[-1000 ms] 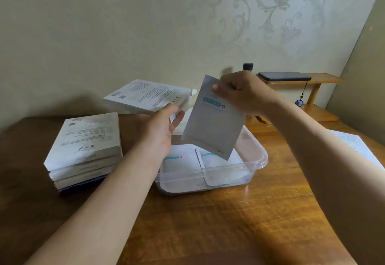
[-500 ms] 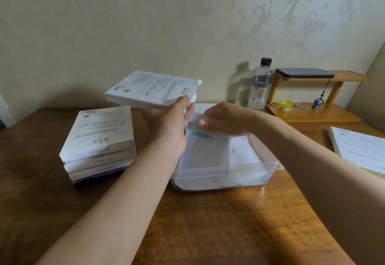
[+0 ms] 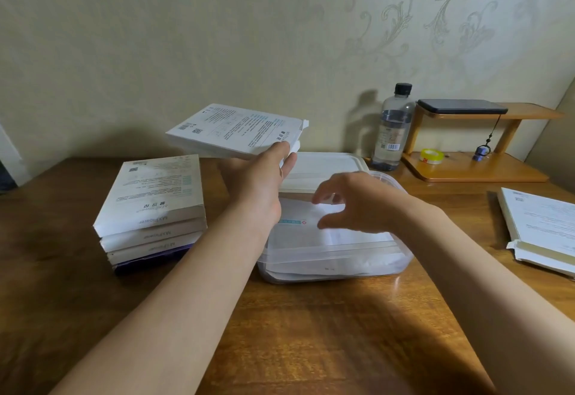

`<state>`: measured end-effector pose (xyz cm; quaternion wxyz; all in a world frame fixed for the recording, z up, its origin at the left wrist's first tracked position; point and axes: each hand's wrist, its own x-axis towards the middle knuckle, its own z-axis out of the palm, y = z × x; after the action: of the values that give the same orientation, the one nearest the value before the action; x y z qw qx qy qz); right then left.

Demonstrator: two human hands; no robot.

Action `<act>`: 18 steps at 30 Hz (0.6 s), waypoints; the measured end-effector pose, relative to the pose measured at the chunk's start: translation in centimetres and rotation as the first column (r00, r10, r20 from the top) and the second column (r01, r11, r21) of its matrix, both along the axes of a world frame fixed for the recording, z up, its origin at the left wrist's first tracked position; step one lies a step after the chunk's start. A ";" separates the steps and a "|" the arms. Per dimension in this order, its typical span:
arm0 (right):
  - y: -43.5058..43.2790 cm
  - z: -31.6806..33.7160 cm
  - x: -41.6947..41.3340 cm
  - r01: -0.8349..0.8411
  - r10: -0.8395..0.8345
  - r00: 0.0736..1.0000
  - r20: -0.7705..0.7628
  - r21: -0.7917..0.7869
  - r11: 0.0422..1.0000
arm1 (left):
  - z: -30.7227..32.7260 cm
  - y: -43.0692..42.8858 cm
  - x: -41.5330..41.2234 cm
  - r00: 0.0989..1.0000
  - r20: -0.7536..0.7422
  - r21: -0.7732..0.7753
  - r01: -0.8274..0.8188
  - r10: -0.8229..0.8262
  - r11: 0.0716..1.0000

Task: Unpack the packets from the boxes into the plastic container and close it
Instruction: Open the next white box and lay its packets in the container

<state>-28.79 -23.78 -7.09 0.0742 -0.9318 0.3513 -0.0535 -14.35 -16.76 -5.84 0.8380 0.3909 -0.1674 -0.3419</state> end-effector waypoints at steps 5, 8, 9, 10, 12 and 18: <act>0.9 -0.1 1.2 0.028 0.017 0.953 -0.303 0.144 0.989 | -0.1 0.1 -0.1 0.999 0.036 -0.008 0.021 -0.021 1.000; 1.0 -0.1 1.7 0.007 0.067 0.926 -0.372 0.195 0.981 | -0.1 0.0 -0.1 0.999 0.033 -0.006 0.031 -0.031 0.999; 1.0 -0.1 1.8 -0.006 0.087 0.924 -0.373 0.212 0.977 | -0.1 0.0 -0.1 0.999 0.038 -0.004 0.034 -0.034 0.999; 1.0 -0.2 1.8 -0.016 0.103 0.923 -0.371 0.229 0.973 | -0.2 0.0 -0.1 0.998 0.045 -0.002 0.036 -0.036 0.999; 1.0 -0.4 1.9 -0.030 0.126 0.929 -0.348 0.269 0.963 | -0.2 0.0 -0.1 0.998 0.058 -0.002 0.038 -0.038 0.999; 0.6 -1.0 2.3 -0.075 0.182 0.930 -0.320 0.321 0.944 | -0.3 -0.3 -0.1 0.997 0.062 0.001 0.050 -0.050 0.999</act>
<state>-26.53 -23.18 -8.06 0.1568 -0.9253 0.3003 0.1703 -14.48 -17.02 -6.17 0.8238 0.3967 -0.2033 -0.3502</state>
